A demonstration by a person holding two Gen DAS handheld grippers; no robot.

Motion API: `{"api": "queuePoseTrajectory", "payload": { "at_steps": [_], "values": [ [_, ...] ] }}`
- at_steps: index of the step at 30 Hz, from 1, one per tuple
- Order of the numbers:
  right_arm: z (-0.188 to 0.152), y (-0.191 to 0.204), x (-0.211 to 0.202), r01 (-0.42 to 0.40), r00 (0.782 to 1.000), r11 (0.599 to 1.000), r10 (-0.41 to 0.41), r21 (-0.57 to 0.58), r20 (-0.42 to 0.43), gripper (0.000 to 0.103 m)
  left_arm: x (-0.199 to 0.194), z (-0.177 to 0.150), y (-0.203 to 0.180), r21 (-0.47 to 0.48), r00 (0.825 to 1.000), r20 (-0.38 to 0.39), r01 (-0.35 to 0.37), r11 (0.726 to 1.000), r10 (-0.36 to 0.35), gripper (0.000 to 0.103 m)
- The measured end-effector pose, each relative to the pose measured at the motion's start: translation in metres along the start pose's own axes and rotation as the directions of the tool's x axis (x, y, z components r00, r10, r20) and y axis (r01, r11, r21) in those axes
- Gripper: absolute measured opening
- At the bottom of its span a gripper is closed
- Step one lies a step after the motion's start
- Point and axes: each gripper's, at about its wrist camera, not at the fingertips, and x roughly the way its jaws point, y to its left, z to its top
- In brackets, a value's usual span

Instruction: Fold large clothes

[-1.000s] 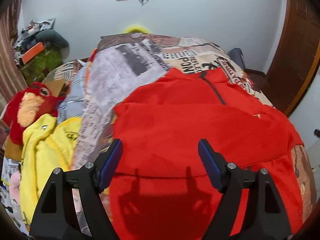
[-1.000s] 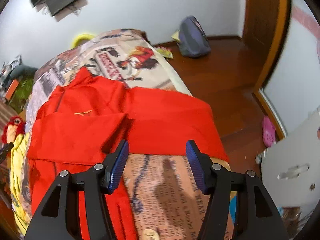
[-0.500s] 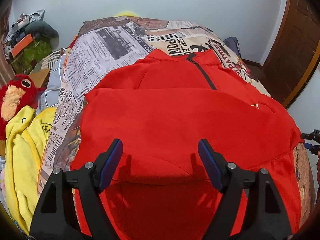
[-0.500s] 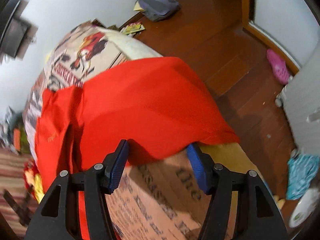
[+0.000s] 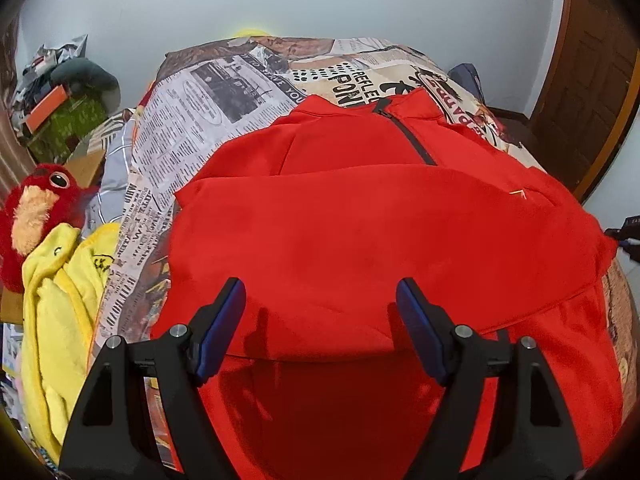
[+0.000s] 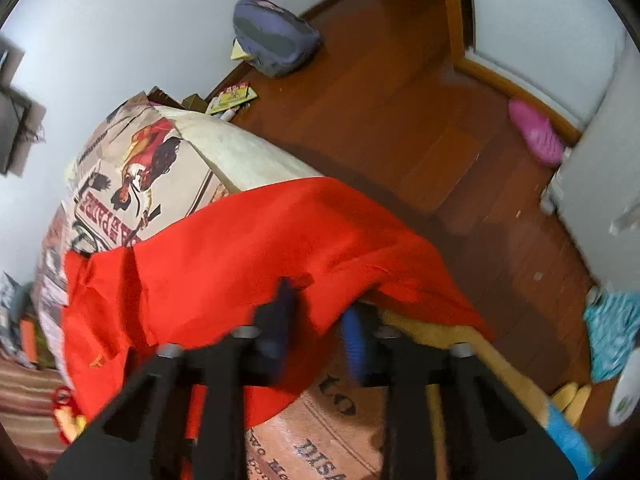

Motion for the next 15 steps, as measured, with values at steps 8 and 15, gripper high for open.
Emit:
{"api": "queuePoseTrajectory", "payload": {
  "at_steps": [8,15],
  "values": [
    [0.002,0.049,-0.06,-0.029,0.988,0.983,0.057,-0.183,0.146,0.007,-0.016,-0.001,0.004,0.02,0.999,0.034,-0.017,1.0,0.016,0.077],
    [-0.026,0.13,-0.11,-0.078,0.958,0.893,0.189,-0.442,0.215,0.007,-0.031,0.0,0.005,0.033,0.998,0.067,-0.013,0.999,0.01,0.077]
  ]
}}
